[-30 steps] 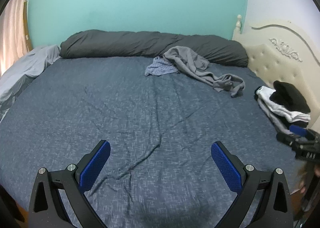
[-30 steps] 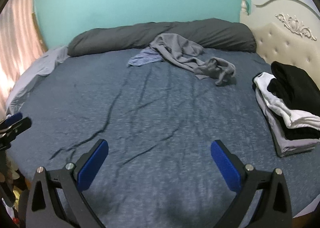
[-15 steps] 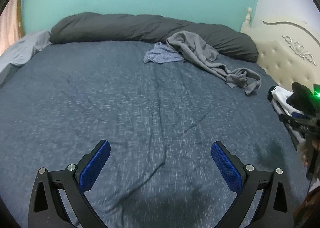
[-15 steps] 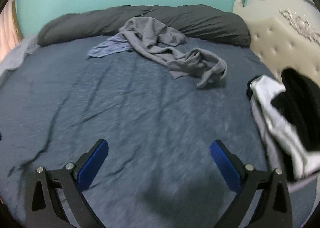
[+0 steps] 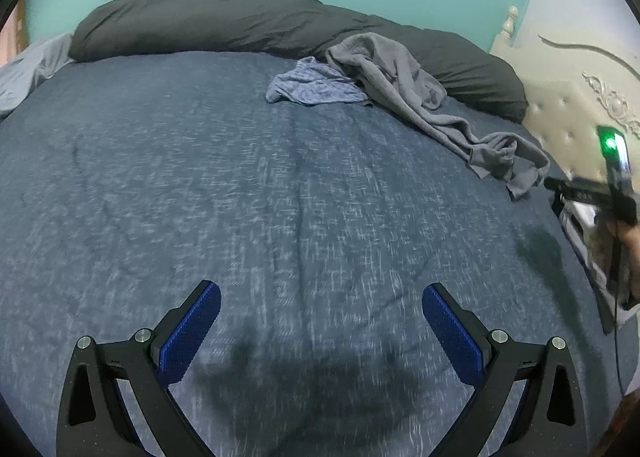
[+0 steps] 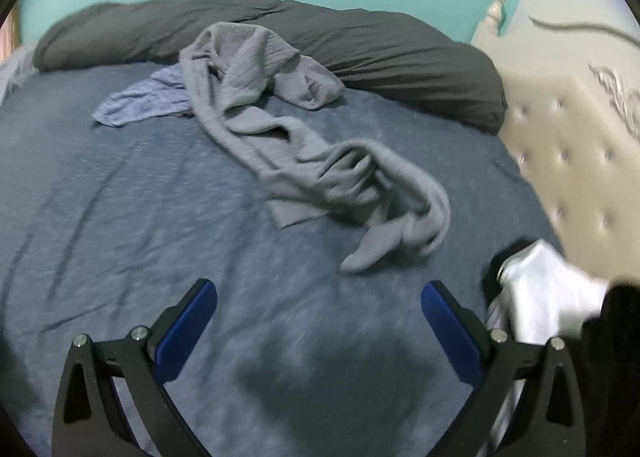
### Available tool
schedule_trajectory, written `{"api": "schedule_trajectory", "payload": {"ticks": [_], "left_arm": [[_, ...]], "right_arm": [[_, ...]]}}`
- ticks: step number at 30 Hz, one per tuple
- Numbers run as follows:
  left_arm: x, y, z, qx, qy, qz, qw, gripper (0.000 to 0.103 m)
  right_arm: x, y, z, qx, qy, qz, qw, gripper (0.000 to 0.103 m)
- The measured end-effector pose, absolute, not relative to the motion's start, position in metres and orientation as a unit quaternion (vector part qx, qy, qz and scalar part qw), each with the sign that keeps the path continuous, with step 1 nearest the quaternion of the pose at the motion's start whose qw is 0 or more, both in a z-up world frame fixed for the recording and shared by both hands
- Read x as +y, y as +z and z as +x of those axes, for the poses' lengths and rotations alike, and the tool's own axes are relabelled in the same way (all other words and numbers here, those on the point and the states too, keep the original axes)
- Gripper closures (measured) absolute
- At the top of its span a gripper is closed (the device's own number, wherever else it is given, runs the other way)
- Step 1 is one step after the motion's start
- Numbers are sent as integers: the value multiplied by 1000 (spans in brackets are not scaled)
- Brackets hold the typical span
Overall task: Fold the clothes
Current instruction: 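Reach the right tool to the grey sweater and grasp its hem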
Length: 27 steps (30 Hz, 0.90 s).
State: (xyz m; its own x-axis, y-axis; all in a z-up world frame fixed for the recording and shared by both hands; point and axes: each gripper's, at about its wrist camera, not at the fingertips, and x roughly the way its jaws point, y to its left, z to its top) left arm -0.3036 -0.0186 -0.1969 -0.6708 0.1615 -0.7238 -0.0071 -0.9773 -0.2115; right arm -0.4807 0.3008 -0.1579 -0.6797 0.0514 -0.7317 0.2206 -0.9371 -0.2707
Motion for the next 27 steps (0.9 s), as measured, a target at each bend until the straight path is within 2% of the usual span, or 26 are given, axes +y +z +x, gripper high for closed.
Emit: {"api": "schedule_trajectory", "payload": {"ticks": [10,17,20,22,23,24,27], "left_arm": [[-10,-208,-333,-82,909,-403,64,0],[-13,-216,-341,-81,909,-403,70,0],[-16,-219,-342,-80,909,-404,69,0],[-19,-221,-342,-83,909,-404,68,0],[-21,-222,-341,-85,908,-403,68,0],[-23,-223,-340,-86,908,-404,68,0],[-26,-223,-335,-89,908,-403,69,0]], "right_arm": [[304,-176,-572,231,-890,392,2,0],[303,-192,-591,226,-884,410,12,4],[302,-200,-599,224,-880,418,17,20],[302,-204,-605,222,-878,423,20,39],[302,-207,-607,222,-877,425,21,44],[301,-209,-610,221,-876,428,23,56],[301,-216,-618,219,-873,435,27,76]]}}
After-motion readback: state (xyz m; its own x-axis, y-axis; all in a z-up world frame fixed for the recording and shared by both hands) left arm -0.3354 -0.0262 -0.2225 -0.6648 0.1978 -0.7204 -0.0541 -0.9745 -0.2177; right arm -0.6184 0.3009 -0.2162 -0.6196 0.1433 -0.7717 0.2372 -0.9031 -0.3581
